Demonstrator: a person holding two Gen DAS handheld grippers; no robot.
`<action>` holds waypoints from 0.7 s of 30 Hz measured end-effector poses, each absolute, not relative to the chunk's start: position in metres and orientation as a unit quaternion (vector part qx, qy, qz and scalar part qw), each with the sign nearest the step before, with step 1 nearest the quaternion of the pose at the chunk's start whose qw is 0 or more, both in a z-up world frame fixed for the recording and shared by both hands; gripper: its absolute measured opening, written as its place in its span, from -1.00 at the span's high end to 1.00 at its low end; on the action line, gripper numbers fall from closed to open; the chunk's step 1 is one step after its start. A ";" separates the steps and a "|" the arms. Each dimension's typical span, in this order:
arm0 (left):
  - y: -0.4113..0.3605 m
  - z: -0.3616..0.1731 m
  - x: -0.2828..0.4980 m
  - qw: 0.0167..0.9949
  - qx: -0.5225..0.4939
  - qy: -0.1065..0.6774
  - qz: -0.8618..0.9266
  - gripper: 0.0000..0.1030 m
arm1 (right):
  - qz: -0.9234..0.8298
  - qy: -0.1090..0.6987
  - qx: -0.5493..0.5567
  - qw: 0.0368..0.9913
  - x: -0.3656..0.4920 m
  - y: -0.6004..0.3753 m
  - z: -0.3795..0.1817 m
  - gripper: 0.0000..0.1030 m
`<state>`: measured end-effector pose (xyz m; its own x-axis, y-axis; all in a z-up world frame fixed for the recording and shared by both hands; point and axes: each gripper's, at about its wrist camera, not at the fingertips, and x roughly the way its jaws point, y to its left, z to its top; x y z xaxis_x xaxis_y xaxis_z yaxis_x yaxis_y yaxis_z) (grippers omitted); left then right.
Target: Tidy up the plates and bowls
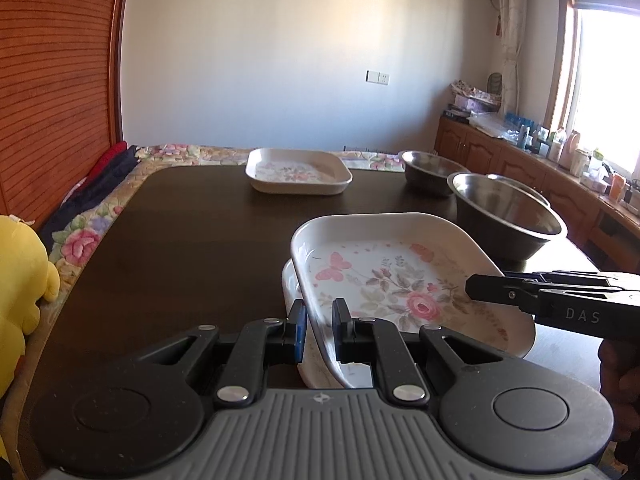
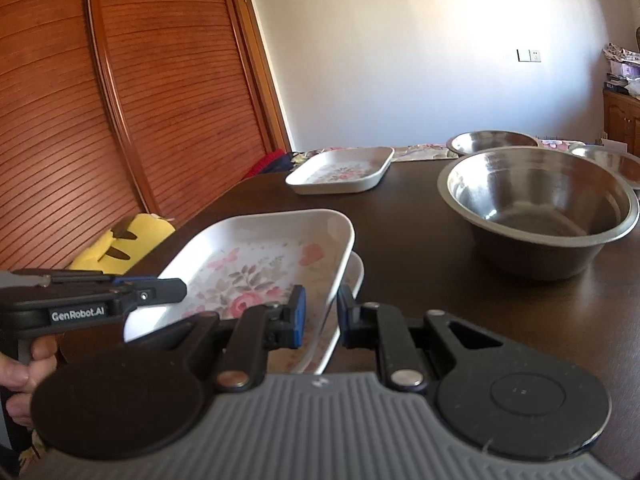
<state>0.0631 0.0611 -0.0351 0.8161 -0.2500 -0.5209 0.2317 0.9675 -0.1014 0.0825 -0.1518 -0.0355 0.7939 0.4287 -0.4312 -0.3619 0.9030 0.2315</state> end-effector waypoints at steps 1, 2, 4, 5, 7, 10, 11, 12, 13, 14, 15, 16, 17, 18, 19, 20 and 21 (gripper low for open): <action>0.061 -0.036 0.063 0.952 -0.016 0.278 -0.127 0.72 | 0.209 0.245 0.069 0.944 0.083 -0.152 -0.036 0.64; 0.061 -0.038 0.064 0.951 -0.015 0.280 -0.127 0.72 | 0.209 0.246 0.069 0.944 0.083 -0.152 -0.037 0.64; 0.061 -0.041 0.064 0.950 -0.015 0.284 -0.126 0.72 | 0.209 0.247 0.069 0.944 0.083 -0.151 -0.039 0.64; 0.062 -0.042 0.064 0.951 -0.015 0.283 -0.126 0.72 | 0.208 0.248 0.069 0.944 0.083 -0.151 -0.040 0.64; 0.061 -0.042 0.065 0.951 -0.013 0.283 -0.125 0.72 | 0.207 0.249 0.067 0.944 0.083 -0.150 -0.040 0.64; 0.062 -0.044 0.067 0.952 -0.010 0.281 -0.123 0.72 | 0.205 0.248 0.066 0.944 0.082 -0.149 -0.042 0.64; 0.061 -0.044 0.067 0.952 -0.009 0.281 -0.123 0.72 | 0.204 0.247 0.065 0.945 0.082 -0.149 -0.042 0.64; 0.061 -0.045 0.068 0.952 -0.008 0.280 -0.123 0.72 | 0.204 0.247 0.066 0.945 0.083 -0.149 -0.042 0.64; 0.060 -0.045 0.068 0.952 -0.007 0.279 -0.122 0.72 | 0.203 0.247 0.067 0.945 0.083 -0.149 -0.043 0.64; 0.058 -0.045 0.068 0.953 -0.007 0.279 -0.121 0.72 | 0.202 0.247 0.069 0.945 0.083 -0.150 -0.043 0.64; 0.057 -0.045 0.068 0.953 -0.005 0.278 -0.121 0.72 | 0.200 0.247 0.071 0.945 0.084 -0.150 -0.044 0.64; 0.056 -0.045 0.069 0.953 -0.003 0.277 -0.120 0.72 | 0.200 0.247 0.072 0.945 0.085 -0.150 -0.045 0.64; 0.055 -0.045 0.069 0.954 -0.001 0.275 -0.118 0.72 | 0.200 0.246 0.074 0.945 0.085 -0.150 -0.046 0.64; 0.054 -0.045 0.070 0.955 0.002 0.273 -0.116 0.72 | 0.200 0.246 0.075 0.945 0.085 -0.150 -0.046 0.64; 0.054 -0.045 0.070 0.955 0.003 0.272 -0.115 0.72 | 0.200 0.245 0.075 0.946 0.084 -0.150 -0.046 0.64; 0.054 -0.045 0.069 0.956 0.004 0.271 -0.115 0.72 | 0.200 0.245 0.074 0.946 0.084 -0.150 -0.046 0.64; 0.054 -0.045 0.069 0.956 0.004 0.270 -0.115 0.72 | 0.199 0.244 0.074 0.946 0.083 -0.149 -0.046 0.64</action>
